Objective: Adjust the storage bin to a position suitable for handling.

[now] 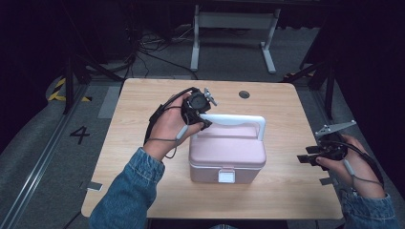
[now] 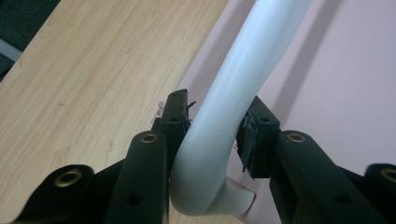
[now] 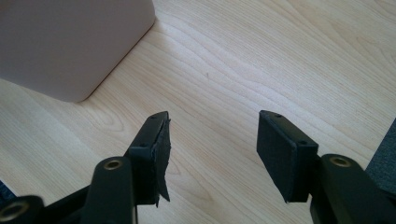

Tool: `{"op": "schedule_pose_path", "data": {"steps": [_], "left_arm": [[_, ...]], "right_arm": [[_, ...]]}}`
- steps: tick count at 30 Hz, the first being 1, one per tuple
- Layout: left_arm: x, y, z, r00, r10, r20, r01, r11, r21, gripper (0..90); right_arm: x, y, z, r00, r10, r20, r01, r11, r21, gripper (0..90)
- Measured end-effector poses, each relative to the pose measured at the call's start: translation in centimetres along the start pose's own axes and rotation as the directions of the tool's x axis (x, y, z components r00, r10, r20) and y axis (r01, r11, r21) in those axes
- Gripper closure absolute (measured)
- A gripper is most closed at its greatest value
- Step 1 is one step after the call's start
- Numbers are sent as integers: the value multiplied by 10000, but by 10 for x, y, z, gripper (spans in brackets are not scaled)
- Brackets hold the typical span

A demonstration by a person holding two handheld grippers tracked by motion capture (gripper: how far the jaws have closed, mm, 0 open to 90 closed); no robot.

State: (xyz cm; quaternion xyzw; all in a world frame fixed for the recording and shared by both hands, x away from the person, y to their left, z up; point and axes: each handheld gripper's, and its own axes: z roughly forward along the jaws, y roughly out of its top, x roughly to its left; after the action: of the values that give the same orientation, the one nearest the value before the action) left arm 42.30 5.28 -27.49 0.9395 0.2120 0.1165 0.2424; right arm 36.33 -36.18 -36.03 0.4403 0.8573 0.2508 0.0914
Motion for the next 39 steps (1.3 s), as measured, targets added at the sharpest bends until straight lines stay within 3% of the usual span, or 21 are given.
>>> {"op": "schedule_pose_path", "data": {"steps": [15,21,34,39], "left_arm": [[10,10,-16,9996,-245,-127,237,9978,-621,668],[15,12,-17,9996,-281,-42,278,9980,-574,664],[23,14,-16,9942,-955,-498,897,9900,-1085,656],[29,12,-12,9878,-1390,-709,1277,9813,-1443,660]], "right_arm": [[-3,-1,0,9999,79,-64,-80,9999,-68,455],[-4,-1,-1,9999,103,-39,-104,9999,-135,456],[-7,-2,-1,9999,155,-5,-155,9997,-172,457],[-6,-2,-1,9999,121,31,-120,9997,-222,463]]}}
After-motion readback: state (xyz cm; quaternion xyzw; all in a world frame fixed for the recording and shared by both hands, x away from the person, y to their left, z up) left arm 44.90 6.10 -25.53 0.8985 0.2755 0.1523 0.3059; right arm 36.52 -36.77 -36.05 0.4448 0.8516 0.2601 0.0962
